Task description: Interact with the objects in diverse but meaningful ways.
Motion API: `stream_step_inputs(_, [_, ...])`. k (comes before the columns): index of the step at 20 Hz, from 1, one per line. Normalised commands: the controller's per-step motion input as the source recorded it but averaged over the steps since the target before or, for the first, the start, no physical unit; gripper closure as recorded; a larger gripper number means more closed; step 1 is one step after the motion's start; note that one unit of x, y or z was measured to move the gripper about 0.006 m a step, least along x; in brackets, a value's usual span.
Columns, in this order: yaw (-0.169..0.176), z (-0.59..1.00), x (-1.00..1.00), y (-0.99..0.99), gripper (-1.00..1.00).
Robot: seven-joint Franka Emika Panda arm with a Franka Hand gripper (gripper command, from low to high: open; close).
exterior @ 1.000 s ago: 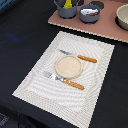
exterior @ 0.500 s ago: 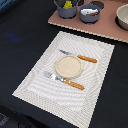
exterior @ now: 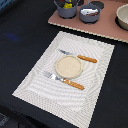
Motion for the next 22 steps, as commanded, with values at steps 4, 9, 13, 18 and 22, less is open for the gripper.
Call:
stream_step_inputs(4, [0.0,-0.26,-0.25,0.0,-1.0])
stream_step_inputs(9, [0.0,-0.25,-0.29,0.0,-1.0])
stream_step_inputs(13, [0.0,-0.09,-0.25,0.0,-1.0])
stream_step_inputs(18, [0.0,0.24,-0.13,0.0,-1.0])
stream_step_inputs(22, [0.0,0.37,-0.12,0.0,-1.0])
